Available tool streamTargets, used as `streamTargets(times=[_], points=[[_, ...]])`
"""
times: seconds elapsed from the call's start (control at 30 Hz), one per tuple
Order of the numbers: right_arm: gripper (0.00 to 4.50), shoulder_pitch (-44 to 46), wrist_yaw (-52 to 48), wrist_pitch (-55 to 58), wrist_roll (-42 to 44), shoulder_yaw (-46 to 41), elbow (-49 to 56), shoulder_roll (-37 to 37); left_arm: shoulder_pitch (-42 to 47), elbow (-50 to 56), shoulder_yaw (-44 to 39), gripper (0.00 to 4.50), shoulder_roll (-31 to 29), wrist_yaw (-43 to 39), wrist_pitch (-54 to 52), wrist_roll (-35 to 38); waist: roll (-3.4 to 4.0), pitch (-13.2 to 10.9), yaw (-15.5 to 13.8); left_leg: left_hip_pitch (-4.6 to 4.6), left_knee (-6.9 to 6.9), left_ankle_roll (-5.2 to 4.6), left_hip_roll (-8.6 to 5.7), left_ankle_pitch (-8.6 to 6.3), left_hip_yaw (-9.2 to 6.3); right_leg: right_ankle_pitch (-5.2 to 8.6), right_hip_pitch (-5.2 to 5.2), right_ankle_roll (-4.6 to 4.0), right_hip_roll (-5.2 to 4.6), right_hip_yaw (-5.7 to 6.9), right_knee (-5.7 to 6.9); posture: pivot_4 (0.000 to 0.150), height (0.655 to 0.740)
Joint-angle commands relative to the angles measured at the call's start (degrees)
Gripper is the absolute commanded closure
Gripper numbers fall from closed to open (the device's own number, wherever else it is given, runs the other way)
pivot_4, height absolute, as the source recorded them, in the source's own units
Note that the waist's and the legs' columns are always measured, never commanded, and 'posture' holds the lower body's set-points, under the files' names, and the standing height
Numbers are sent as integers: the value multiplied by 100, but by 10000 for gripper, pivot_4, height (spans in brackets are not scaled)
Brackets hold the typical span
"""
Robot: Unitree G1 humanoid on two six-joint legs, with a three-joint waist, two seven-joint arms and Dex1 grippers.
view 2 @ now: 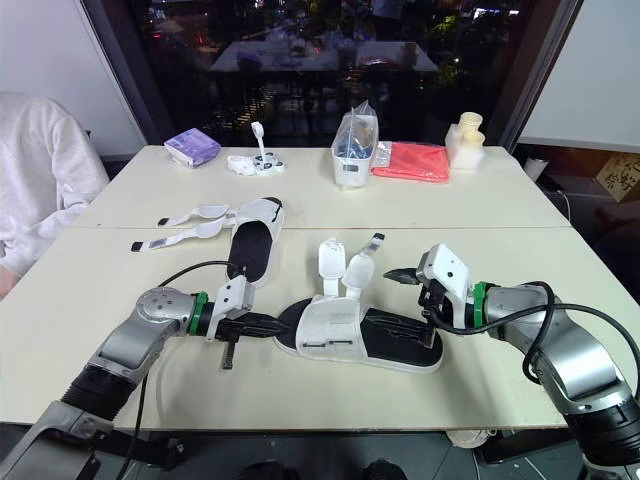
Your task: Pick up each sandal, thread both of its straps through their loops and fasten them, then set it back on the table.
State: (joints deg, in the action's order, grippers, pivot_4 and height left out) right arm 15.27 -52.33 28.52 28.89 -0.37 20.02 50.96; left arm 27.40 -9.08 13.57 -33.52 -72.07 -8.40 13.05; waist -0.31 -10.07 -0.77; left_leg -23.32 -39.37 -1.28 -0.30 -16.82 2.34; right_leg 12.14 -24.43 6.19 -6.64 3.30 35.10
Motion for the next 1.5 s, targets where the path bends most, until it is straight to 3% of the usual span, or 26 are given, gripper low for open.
streamTargets(times=[0.03, 0.3, 0.7, 0.8, 1.1, 1.3, 1.5], points=[[0, 64, -14, 20, -21, -120, 167, -24, 26, 55, -124, 44892, 48, 77, -13, 46, 0, 0, 1, 0, 0, 0, 0, 0, 0, 0, 0, 0, 0, 0, 1, 1500, 7400], [0, 71, -33, 58, -77, -153, 171, -47, 240, -374, 193, 44892, 548, 51, 277, -169, 0, 0, -2, 0, -1, 0, -2, 0, 2, -1, 1, 1, 0, 0, 1, 1500, 7400], [0, 70, -40, 65, -86, -161, 176, -54, 282, -506, 167, 44892, 638, -9, 379, -249, 0, 0, 2, 0, -1, 0, -1, 0, 1, -1, 1, 1, 1, 0, 2, 1500, 7400], [0, 107, 97, 182, -52, -171, 135, -143, 437, -818, 376, 44892, 1083, 110, 491, -362, -1, 1, -20, 0, -2, 0, -2, 0, 1, -1, 1, 1, 0, 0, 2, 1500, 7400], [0, 1690, 917, 3126, 1682, -1127, -1523, -911, 374, -825, 427, 44892, 1208, 82, 540, -445, 1, 3, 0, -6, -40, -14, -1, -8, -4, -3, 13, -7, -7, 1, 4, 1500, 7400], [0, 2822, 1315, 4453, 1636, -1058, -3380, -1318, 368, -766, 461, 44892, 1202, 80, 528, -461, 3, 4, 7, -6, -40, -19, -2, -12, -1, -2, 12, -9, -13, 0, 4, 1500, 7400], [0, 3470, 1379, 4592, 1325, -975, -4628, -1821, 338, -691, 466, 44892, 1170, 96, 503, -461, 6, 5, 20, -11, -38, -25, -6, -15, 8, -5, 6, -5, -15, -1, 5, 1500, 7400]])
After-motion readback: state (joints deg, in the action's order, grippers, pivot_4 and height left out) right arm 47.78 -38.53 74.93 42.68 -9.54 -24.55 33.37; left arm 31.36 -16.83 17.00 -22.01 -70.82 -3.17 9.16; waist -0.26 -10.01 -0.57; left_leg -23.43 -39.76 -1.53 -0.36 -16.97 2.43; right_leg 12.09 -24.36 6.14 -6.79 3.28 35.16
